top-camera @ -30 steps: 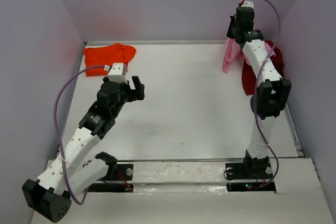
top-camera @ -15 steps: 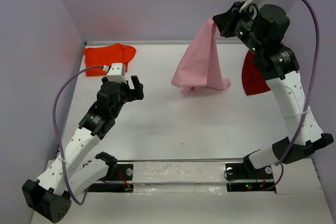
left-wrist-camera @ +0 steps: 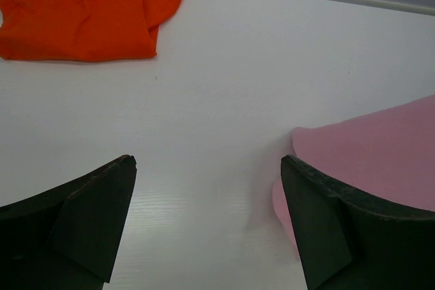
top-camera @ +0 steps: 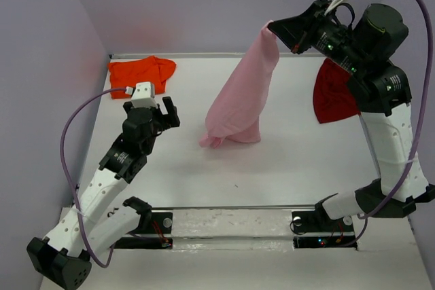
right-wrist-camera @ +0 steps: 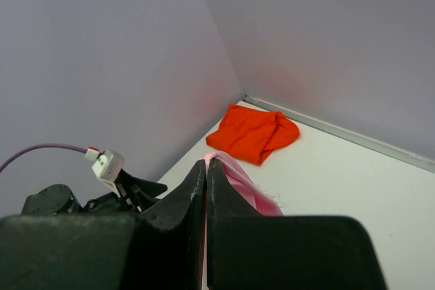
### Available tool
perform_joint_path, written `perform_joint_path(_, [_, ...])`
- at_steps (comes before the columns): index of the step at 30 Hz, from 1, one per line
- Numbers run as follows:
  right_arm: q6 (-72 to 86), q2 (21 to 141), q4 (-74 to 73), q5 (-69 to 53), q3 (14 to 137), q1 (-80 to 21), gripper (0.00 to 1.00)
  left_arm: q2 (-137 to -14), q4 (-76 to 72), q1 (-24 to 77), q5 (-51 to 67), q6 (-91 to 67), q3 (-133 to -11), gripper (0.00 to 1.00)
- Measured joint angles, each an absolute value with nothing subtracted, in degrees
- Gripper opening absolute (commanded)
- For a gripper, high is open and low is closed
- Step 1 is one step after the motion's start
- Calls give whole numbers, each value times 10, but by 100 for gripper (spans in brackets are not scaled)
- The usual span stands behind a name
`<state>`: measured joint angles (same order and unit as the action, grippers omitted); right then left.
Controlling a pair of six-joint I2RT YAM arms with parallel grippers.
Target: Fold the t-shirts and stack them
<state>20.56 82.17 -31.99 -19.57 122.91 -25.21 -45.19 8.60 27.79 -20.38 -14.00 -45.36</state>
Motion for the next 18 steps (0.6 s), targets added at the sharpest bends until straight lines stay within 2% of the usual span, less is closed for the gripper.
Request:
perform_joint_path(7, [198,755,-296,-21,1009,-252,0,-452,89,278,-210,-140,-454,97])
perform_joint_path(14, [205,812,-280,114,768,-252,0,-462,89,278,-209,-140,-454,97])
perform_joint_path(18, [219,832,-277,161,697,-252,0,-464,89,278,-207,-140,-454,97])
